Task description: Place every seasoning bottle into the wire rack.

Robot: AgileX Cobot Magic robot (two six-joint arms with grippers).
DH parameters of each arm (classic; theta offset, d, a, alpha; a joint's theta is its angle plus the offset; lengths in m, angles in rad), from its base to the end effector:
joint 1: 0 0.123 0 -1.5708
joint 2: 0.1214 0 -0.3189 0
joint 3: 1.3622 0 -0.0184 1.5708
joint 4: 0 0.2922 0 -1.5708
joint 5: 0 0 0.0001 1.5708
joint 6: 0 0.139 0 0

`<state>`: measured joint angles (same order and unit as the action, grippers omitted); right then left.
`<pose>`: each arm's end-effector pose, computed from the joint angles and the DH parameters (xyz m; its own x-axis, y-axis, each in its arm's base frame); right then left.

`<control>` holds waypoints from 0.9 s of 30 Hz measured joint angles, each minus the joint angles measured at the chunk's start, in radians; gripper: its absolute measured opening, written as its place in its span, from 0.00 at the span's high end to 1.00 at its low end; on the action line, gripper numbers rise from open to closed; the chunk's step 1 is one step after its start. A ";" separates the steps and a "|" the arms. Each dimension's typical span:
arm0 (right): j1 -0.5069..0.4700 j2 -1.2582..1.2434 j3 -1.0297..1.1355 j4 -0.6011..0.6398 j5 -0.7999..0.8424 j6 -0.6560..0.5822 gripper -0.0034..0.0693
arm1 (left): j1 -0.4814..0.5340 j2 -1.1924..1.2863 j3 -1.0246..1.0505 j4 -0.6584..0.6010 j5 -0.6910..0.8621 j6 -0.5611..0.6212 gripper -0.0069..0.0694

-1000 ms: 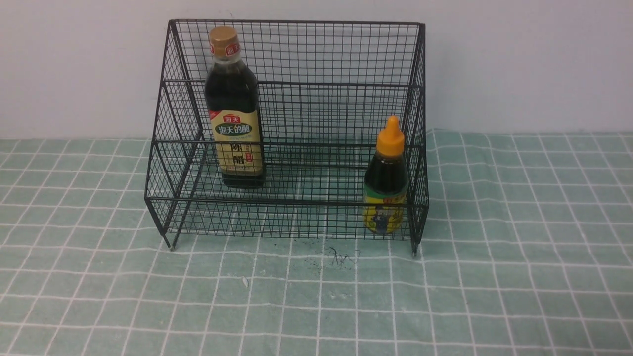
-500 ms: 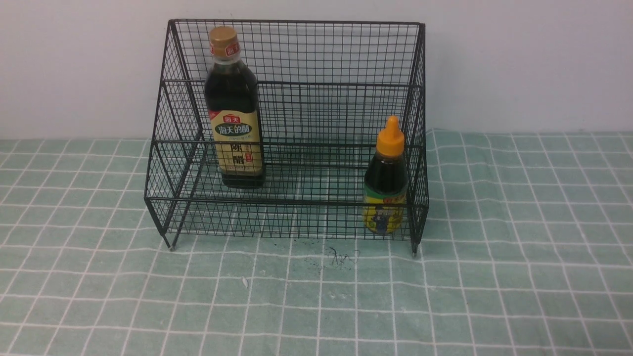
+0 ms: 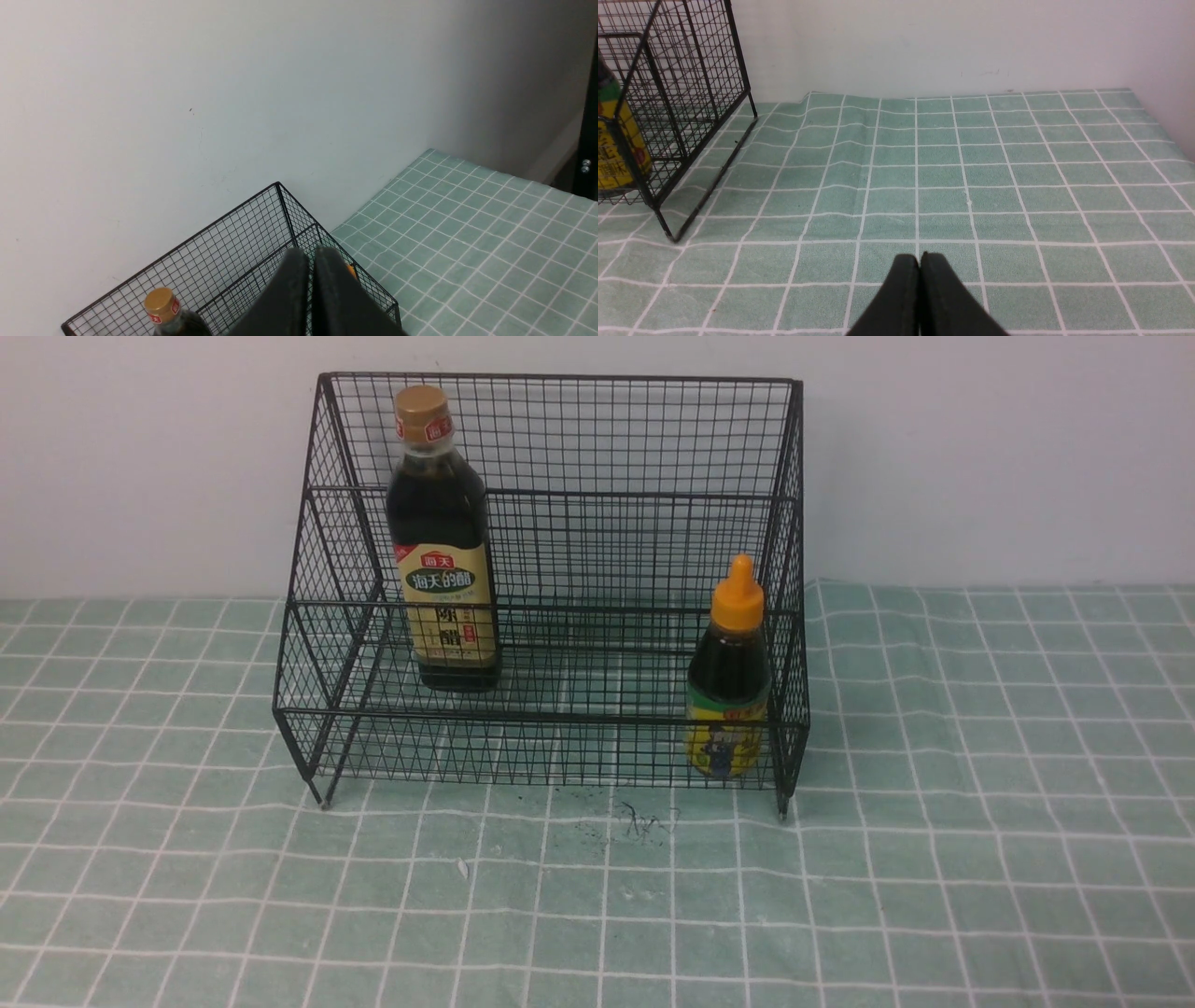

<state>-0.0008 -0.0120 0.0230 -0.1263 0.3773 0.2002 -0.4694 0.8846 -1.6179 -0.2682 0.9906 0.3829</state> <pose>0.1056 -0.0065 0.1575 -0.2892 0.0827 -0.9537 0.0693 0.9955 0.0654 0.1190 -0.0949 0.5979 0.0147 0.2454 -0.9693 0.6507 0.7337 0.1956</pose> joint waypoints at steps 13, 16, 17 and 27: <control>0.000 0.000 0.000 0.000 0.000 0.000 0.97 | 0.023 -0.092 0.206 0.348 -0.121 -0.294 0.91; 0.000 0.000 0.000 0.000 0.000 0.000 0.97 | 0.085 -0.210 0.436 0.363 -0.256 -0.336 0.91; 0.000 0.000 0.000 0.000 0.000 0.000 0.97 | 0.090 -0.220 0.456 0.362 -0.256 -0.336 0.91; 0.000 0.000 0.000 0.000 0.000 0.000 0.97 | 0.363 -0.772 1.468 0.298 -0.599 -0.360 0.91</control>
<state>-0.0008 -0.0120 0.0230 -0.1263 0.3773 0.2002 -0.1061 0.1123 -0.1498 0.0300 0.3915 0.0231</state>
